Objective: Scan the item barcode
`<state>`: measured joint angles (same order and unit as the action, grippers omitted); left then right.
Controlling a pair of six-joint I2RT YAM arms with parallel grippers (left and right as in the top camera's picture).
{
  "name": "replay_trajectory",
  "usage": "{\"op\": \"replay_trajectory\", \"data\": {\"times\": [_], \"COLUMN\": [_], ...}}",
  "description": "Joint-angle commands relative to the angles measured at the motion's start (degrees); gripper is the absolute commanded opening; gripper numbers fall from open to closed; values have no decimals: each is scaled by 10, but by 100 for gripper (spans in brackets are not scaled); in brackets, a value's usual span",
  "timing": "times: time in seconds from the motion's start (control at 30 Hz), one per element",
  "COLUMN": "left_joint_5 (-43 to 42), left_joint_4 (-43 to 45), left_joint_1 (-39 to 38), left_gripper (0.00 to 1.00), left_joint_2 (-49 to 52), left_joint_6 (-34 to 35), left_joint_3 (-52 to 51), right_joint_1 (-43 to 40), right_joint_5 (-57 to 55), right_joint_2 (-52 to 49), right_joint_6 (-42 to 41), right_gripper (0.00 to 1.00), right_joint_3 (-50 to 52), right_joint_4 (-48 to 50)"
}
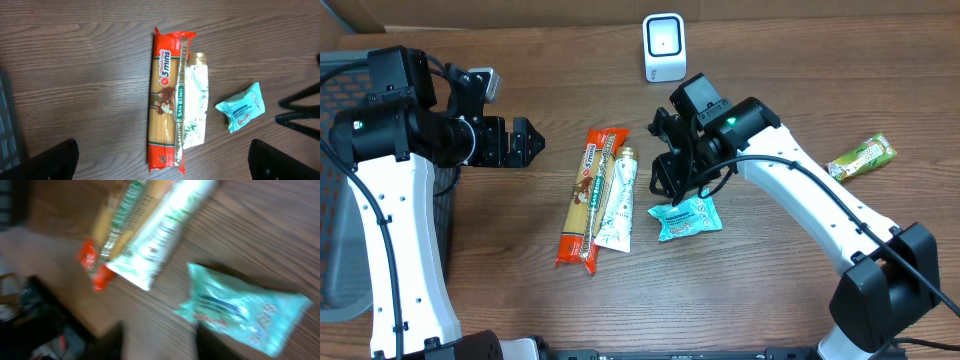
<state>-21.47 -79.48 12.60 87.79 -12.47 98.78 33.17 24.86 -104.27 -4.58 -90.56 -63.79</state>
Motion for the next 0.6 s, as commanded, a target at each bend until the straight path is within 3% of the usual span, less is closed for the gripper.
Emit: {"op": "replay_trajectory", "data": {"times": [0.0,0.13,0.33,0.57], "left_joint_5": [-6,-6,-6,-6], "left_joint_4": [0,1,1,0], "left_joint_1": [-3,-3,-3,-3], "left_gripper": [99,100,100,99], "left_joint_2": [1,1,1,1], "left_joint_6": [-13,-13,-13,-13], "left_joint_3": [7,7,7,7], "right_joint_1": [7,7,7,6], "right_joint_5": [-120,-132,-150,-168], "right_joint_2": [-1,-1,-2,-3], "right_joint_6": [0,37,314,374], "right_gripper": [69,86,83,83], "right_joint_3": [5,5,44,129], "right_joint_4": [-28,-56,-52,46]}}
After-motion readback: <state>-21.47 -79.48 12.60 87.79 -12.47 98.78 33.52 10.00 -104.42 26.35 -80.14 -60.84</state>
